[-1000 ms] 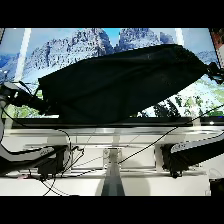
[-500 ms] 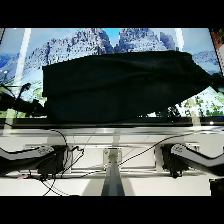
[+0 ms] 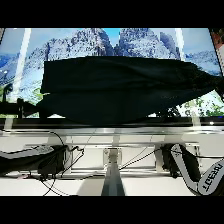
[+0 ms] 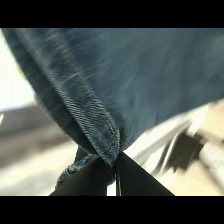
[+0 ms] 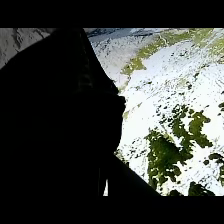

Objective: Fold the clothes and pants, and hang the long-sleeved shirts on hangers.

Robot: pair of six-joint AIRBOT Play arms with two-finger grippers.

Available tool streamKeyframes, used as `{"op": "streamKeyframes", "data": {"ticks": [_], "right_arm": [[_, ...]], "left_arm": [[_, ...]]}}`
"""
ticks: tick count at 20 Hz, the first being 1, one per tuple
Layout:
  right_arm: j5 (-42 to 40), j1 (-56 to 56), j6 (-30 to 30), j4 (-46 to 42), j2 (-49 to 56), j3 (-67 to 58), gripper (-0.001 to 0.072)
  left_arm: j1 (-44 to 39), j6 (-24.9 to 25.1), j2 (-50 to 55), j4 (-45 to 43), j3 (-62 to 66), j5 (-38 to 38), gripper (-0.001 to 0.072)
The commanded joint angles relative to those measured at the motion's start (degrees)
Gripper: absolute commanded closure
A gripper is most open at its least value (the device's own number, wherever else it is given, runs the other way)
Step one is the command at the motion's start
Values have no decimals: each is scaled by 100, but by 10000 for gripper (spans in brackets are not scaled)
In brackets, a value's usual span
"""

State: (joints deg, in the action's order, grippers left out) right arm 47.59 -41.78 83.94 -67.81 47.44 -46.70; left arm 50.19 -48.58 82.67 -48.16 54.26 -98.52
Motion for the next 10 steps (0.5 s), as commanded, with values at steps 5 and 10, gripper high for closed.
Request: {"op": "streamKeyframes", "data": {"ticks": [5, 10], "right_arm": [[-2044, 673, 542, 1397, 1045, -66, 668], [-3971, 1670, 1563, 1408, 2524, -787, 668]], "left_arm": [[-673, -931, 7, 2767, 483, 2949, 685], [-1790, -1279, 214, 3195, 990, 5755, 685]]}}
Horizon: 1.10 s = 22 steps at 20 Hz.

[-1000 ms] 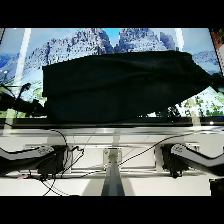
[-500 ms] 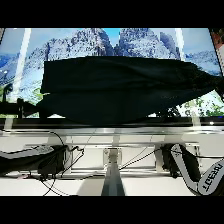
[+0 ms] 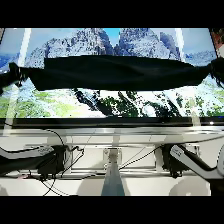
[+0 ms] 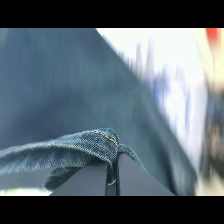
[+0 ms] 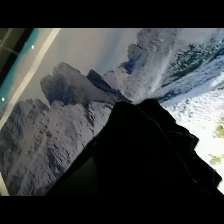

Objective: Fold the clothes and pants, and hang the long-sleeved shirts on hangers.

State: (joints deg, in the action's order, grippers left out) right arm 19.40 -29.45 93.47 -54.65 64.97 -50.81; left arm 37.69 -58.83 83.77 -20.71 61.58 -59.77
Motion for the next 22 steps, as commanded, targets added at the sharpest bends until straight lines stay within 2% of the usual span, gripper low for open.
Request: {"op": "streamKeyframes", "data": {"ticks": [1, 3, 6, 7, 8, 9, 11, 12, 15, 16, 17, 19, 20, 21, 22], "right_arm": [[-1143, 511, 658, 94, 1172, -649, 668], [-1113, 708, 658, 111, 1969, -1263, 667], [-1147, 935, 656, 107, 2837, -2090, 666], [-1150, 990, 656, 107, 3038, -2288, 551], [-1150, 1027, 654, 101, 3147, -2411, 215], [-1152, 1029, 632, 63, 3182, -2474, 23], [-1117, 1005, 612, 17, 3152, -2492, 23], [-1075, 979, 597, -7, 3130, -2492, 24], [-621, 922, 588, -328, 3053, -2492, 31], [-372, 905, 588, -466, 3045, -2490, 32], [-92, 872, 586, -647, 3045, -2492, 32], [358, 841, 529, -988, 3047, -2490, 32], [501, 841, 343, -1029, 3047, -2490, 32], [577, 844, 210, -1027, 3045, -2490, 32], [619, 848, 175, -1008, 3045, -2490, 32]], "left_arm": [[-745, -251, 179, 538, 297, 2450, 685], [-1161, -245, 352, 903, 337, 3342, 684], [-1672, -160, 748, 942, 632, 4011, 682], [-1786, -157, 896, 938, 739, 4096, 520], [-1864, -35, 1021, 942, 839, 4092, -4], [-1906, 116, 1086, 916, 909, 4037, 0], [-1886, 942, 1038, 918, 946, 3821, 3], [-1801, 1178, 966, 918, 946, 3600, 3], [-1333, 1156, 778, 680, 946, 2691, 6], [-1117, 977, 734, 212, 946, 2208, 23], [-925, 448, 728, -461, 946, 1751, 43], [-608, -1172, 778, -2092, 944, 852, 65], [-535, -1558, 820, -2699, 944, 437, 55], [-533, -1598, 861, -2946, 944, 140, -8], [-535, -1598, 905, -2964, 944, -13, -6]]}}
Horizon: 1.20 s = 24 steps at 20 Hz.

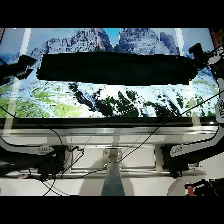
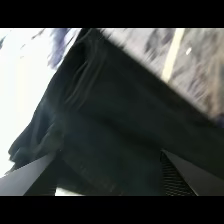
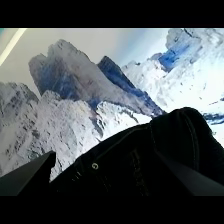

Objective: Fold the clothes and pants, and hang the long-sleeved shirts on hangers.

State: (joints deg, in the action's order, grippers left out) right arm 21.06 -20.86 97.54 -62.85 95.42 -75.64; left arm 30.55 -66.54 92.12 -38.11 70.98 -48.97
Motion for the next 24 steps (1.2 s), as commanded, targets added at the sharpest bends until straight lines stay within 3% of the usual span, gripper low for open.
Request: {"op": "streamKeyframes", "data": {"ticks": [1, 5, 9, 15, 16, 18, 19, 20, 21, 22, 24], "right_arm": [[494, -11, -232, -188, 0, -9, 32], [671, -11, -249, -190, 0, -7, 32], [684, -4, -273, -190, 0, -9, 32], [761, 136, -376, -190, 0, -31, 33], [833, 197, -614, -188, -2, -85, 34], [992, 350, -1029, -190, -2, -284, 37], [1071, 446, -1080, -190, -2, -433, 77], [1147, 538, -1099, -190, -2, -599, 199], [1213, 649, -1130, -188, -4, -796, 325], [1266, 763, -1130, -188, -4, -986, 381], [1272, 1067, -1130, -188, -4, -1388, 408]], "left_arm": [[155, -855, 98, -1163, 4, -1058, -5], [81, -1729, 306, -1117, 4, -828, -4], [-57, -1727, 522, -964, 4, -365, -4], [-728, -1720, 850, -511, 7, 1565, 5], [-833, -1661, 887, -516, 7, 1851, 49], [-1019, -1351, 964, -535, 7, 2181, 374], [-1091, -1161, 973, -535, 7, 2232, 527], [-1143, -999, 955, -535, 28, 2229, 634], [-1187, -817, 905, -535, 85, 2177, 682], [-1207, -636, 822, -538, 160, 2124, 683], [-1235, -264, 549, -535, 415, 1923, 683]]}}
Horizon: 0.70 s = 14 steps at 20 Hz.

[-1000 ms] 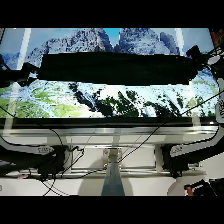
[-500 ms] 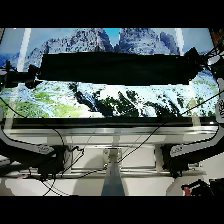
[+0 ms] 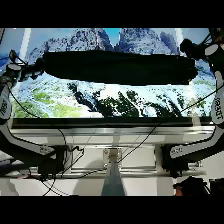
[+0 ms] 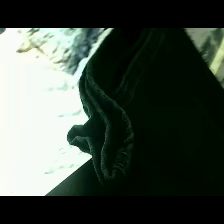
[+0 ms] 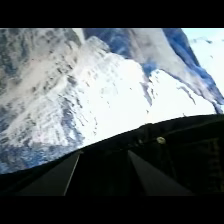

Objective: Fold the clothes and pants, and hang the long-sleeved shirts on hangers.

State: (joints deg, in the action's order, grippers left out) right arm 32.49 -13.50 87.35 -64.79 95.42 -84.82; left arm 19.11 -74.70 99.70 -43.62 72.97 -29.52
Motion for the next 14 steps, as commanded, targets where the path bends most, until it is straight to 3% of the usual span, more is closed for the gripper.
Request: {"op": "streamKeyframes", "data": {"ticks": [1, 2, 6, 8, 14], "right_arm": [[116, 527, -116, 4, 0, -660, 567], [81, 721, -133, 0, 9, -826, 661], [-514, 1716, -131, 4, 33, -1110, 667], [-442, 2245, -109, 4, 146, -1211, 667], [-138, 3945, 74, 382, 802, -1659, 668]], "left_arm": [[-98, 684, -369, 15, 380, -173, 683], [-125, 811, -562, 13, 577, -367, 683], [-420, 979, -1329, 17, 1438, -1615, 683], [-693, 975, -1729, 20, 1707, -2144, 683], [-1563, 973, -2804, 61, 1731, -2105, 682]]}}
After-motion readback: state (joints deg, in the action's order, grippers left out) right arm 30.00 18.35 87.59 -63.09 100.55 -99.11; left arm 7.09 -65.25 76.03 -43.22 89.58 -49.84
